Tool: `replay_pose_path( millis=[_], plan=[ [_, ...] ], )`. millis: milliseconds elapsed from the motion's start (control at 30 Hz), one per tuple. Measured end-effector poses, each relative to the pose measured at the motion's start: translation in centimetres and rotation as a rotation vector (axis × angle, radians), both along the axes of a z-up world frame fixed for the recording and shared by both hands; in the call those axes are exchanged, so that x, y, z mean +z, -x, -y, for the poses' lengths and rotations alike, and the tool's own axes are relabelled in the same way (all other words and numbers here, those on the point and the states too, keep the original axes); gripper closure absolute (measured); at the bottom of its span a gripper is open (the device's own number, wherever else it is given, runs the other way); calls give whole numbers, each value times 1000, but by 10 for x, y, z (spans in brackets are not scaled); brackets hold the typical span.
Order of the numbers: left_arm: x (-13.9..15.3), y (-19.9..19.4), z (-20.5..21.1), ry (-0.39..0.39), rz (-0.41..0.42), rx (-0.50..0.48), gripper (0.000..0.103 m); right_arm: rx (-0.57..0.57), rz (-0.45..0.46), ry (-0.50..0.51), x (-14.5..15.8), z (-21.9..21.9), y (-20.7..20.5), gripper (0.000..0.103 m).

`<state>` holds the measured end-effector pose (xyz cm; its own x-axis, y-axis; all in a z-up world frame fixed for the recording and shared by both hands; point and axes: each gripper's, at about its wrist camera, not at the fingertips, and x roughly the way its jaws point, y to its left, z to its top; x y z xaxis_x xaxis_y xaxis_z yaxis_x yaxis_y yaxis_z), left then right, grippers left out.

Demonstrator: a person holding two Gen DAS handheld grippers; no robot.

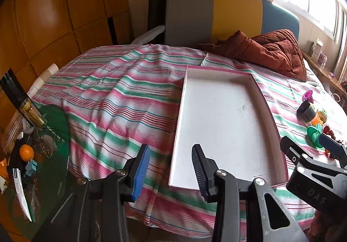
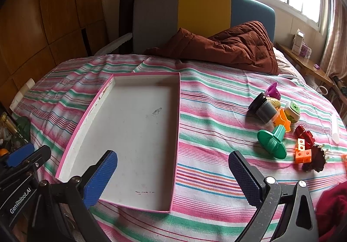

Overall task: Organize rigid objects
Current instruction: 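Move both tools from the tray toward the cluster of toys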

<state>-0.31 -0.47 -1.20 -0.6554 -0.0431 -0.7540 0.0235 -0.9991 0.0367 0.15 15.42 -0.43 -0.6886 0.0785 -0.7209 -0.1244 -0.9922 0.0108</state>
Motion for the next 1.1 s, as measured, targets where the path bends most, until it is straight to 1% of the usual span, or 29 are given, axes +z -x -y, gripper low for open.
replay_pose_path(
  millis=[500, 667, 800, 967, 1100],
  plan=[
    [-6, 1, 1, 7, 22, 11, 63, 9, 4, 1, -1, -4, -4, 0],
    [-8, 0, -3, -3, 31, -4, 63, 4, 2, -2, 0, -7, -6, 0],
    [-9, -4, -11, -36, 38, -59, 63, -18, 17, 2, -2, -16, -9, 0],
    [-14, -16, -35, -91, 49, -197, 63, -67, 31, 0, -4, -41, -19, 0],
    [-17, -25, -56, -83, 48, -277, 63, -138, 44, 24, -6, -74, -29, 0]
  ],
)
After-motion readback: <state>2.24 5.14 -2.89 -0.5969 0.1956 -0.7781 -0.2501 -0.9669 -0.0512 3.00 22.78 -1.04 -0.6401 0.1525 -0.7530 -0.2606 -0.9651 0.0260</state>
